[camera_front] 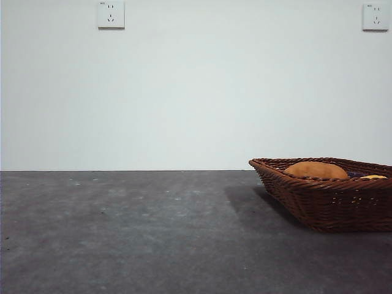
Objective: Help me put the vegetables on the table into the basket
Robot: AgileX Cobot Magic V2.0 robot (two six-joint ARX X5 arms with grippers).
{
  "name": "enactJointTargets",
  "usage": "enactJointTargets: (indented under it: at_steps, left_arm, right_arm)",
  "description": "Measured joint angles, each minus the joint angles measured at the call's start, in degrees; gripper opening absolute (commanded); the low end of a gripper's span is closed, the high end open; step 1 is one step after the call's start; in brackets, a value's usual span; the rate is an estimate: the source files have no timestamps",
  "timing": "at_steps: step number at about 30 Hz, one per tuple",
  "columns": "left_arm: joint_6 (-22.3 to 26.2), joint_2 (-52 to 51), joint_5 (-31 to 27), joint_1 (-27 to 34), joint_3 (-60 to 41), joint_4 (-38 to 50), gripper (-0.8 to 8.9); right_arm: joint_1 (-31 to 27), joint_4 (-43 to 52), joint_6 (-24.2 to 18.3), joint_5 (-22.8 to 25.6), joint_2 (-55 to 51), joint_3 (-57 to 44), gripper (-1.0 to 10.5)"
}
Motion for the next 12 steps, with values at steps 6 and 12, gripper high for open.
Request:
enactJointTargets:
  at_steps: [6,12]
  left_arm:
    - [0.00,0.00,0.00,0.00,0.00,0.00,-0.03]
    - [0.00,0.00,0.00,0.00,0.00,0.00,-0.03]
  right_arm:
    - [0.70,0.28,1.81,0.00,-1.70,-4.66,0.0]
    - [1.09,0.57,2.45,0.44,-1.77,-6.29,0.0]
